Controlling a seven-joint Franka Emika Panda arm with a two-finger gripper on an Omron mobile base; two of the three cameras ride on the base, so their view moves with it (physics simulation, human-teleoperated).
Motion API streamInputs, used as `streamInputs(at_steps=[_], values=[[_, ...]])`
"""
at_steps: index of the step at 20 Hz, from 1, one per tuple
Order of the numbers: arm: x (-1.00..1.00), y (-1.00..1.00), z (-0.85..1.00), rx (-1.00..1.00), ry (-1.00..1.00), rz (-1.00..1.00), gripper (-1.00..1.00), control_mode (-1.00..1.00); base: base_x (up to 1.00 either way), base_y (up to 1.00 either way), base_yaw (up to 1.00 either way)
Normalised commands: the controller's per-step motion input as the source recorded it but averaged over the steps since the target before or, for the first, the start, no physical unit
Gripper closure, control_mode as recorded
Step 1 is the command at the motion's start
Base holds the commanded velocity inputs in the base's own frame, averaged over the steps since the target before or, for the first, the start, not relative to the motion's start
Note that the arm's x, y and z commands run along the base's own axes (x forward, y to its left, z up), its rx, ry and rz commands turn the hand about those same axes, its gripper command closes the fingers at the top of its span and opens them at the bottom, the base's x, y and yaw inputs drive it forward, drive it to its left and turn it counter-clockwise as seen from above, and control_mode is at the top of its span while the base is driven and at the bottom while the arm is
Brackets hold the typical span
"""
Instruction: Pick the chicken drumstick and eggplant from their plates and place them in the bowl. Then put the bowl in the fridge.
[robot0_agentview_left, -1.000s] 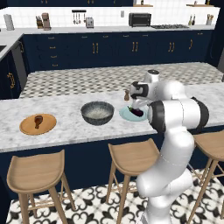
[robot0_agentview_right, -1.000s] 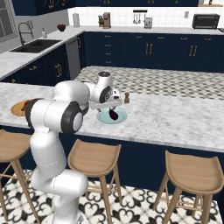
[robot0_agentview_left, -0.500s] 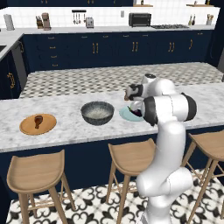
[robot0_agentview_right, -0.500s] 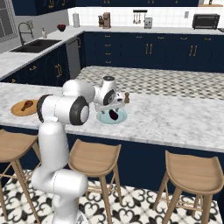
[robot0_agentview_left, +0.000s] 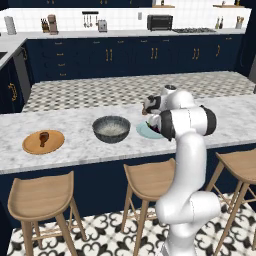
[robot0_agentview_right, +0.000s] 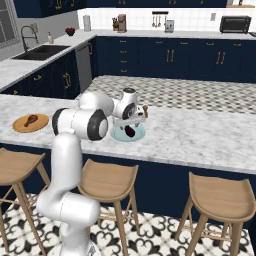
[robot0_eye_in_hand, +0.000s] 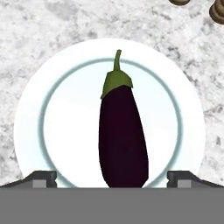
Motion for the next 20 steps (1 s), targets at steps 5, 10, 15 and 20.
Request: streamInputs(at_steps=[5,10,15,20], values=[[0.03,0.02,-0.35,0.00,0.03,0.00,-1.00,-1.00,0.00,0.00,0.00],[0.05,0.00,-0.54,0.00,0.00,0.01,1.00,-1.00,0.00,0.00,0.00],[0.06,0.00,-0.39,0.00,0.00,0.01,1.00,-1.00,0.00,0.00,0.00],[-0.18,0.09,-0.11,0.00,0.00,0.00,1.00,-1.00,0.00,0.00,0.00]])
